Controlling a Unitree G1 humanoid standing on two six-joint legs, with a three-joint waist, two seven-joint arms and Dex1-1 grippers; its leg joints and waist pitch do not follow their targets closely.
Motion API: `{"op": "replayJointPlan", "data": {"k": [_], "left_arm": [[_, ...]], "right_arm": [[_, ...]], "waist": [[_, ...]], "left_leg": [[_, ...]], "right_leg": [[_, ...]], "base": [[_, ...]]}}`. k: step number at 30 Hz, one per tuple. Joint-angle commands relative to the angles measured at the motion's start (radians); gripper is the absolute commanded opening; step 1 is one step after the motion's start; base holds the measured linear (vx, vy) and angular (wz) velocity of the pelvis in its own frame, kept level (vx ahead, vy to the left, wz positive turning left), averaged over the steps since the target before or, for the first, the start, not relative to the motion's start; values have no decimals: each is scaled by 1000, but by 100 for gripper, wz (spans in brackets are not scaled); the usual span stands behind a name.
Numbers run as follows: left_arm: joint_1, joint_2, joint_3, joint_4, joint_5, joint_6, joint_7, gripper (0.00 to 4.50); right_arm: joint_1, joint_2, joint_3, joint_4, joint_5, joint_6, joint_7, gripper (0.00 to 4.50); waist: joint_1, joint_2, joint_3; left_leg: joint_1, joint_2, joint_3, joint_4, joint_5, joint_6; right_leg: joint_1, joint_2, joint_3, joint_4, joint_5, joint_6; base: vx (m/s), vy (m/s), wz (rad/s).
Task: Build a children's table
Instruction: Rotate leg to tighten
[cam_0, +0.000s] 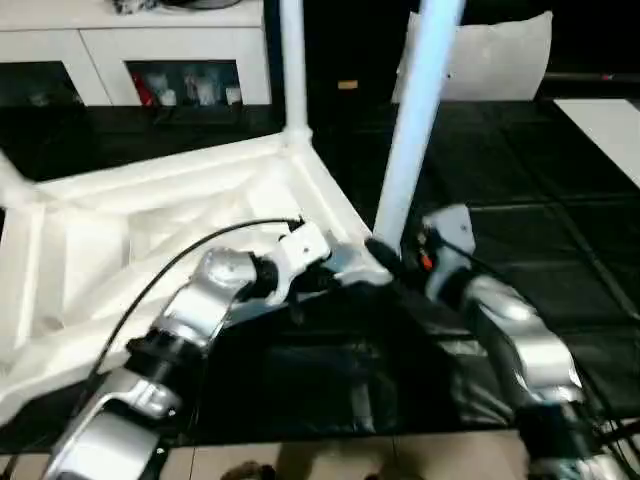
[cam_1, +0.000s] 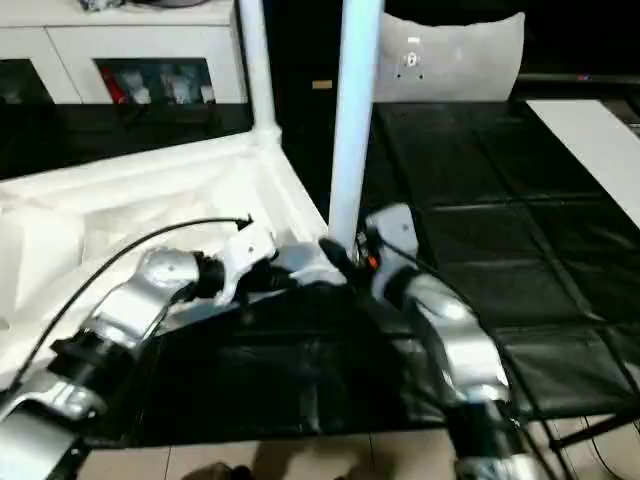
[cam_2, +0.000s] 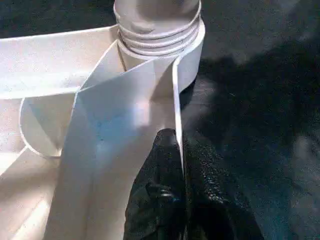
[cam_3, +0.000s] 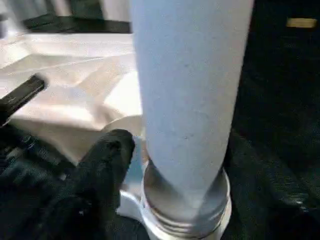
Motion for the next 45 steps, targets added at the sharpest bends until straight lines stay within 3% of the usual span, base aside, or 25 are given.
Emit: {"op": "replayJointPlan", "data": {"k": [1,4,6,8,15,17,22,23,26,31,37,45], "left_arm": [[11,7,-20,4,1,-71,-49,0],[24,44,-30,16,-24,-141,-143,0],[26,51,-33,17,-33,-156,-164,0],[37,74,-44,-1,-64,-169,-250,0],[35,117,-70,-16,-76,-186,-376,0],[29,131,-82,-13,-73,-205,-415,0],[28,142,-88,-15,-73,-208,-446,0],[27,144,-89,-13,-72,-210,-452,0],[27,147,-91,-12,-71,-215,-460,0],[31,151,-95,-22,-76,-214,-475,0],[31,153,-93,-20,-73,-207,-475,0],[14,121,-60,-2,-80,-92,-395,0]], "right_arm": [[25,-32,55,-20,23,-6,108,353],[41,-128,34,-25,37,-58,240,375],[43,-140,31,-25,38,-79,259,397],[39,-185,24,-30,61,-110,334,397],[11,-263,51,-11,112,-102,511,397],[-9,-284,71,10,134,-70,598,372],[-27,-304,105,20,158,-39,681,345],[-31,-308,112,23,160,-36,697,320],[-40,-311,126,34,157,-33,721,313],[-80,-295,143,88,141,-43,740,256],[-80,-292,150,77,163,-14,761,206],[-41,-230,137,23,191,50,654,196]], "waist": [[1,-12,-56],[5,-10,-56],[6,-6,-57],[6,-8,-58],[17,-8,-59],[22,-8,-61],[37,-9,-63],[39,-9,-64],[39,-10,-63],[39,-10,-62],[41,-10,-65],[42,-6,-62]], "left_leg": [[22,99,-40,-71,-99,111],[23,100,-38,-71,-112,111],[22,99,-38,-70,-110,114],[22,100,-38,-70,-99,122],[27,104,-35,-68,-91,138],[25,102,-35,-66,-86,143],[26,104,-33,-64,-71,144],[26,105,-33,-64,-71,142],[26,104,-33,-65,-76,134],[26,103,-32,-64,-81,125],[25,103,-32,-62,-54,140],[28,104,-33,-67,-79,120]], "right_leg": [[38,-103,54,-74,36,-246],[36,-103,54,-74,38,-252],[36,-104,54,-72,49,-258],[36,-104,53,-69,72,-268],[33,-104,51,-66,77,-283],[37,-102,48,-63,80,-288],[33,-103,47,-59,94,-291],[33,-104,47,-58,93,-292],[33,-105,47,-59,83,-291],[31,-103,48,-61,60,-294],[33,-104,46,-56,97,-294],[29,-103,46,-59,64,-300]], "base": [[0,0,0],[0,0,0],[0,0,0],[0,0,0],[0,0,0],[0,0,0],[0,0,0],[0,0,0],[0,0,0],[0,0,0],[0,0,0],[0,0,0]]}}
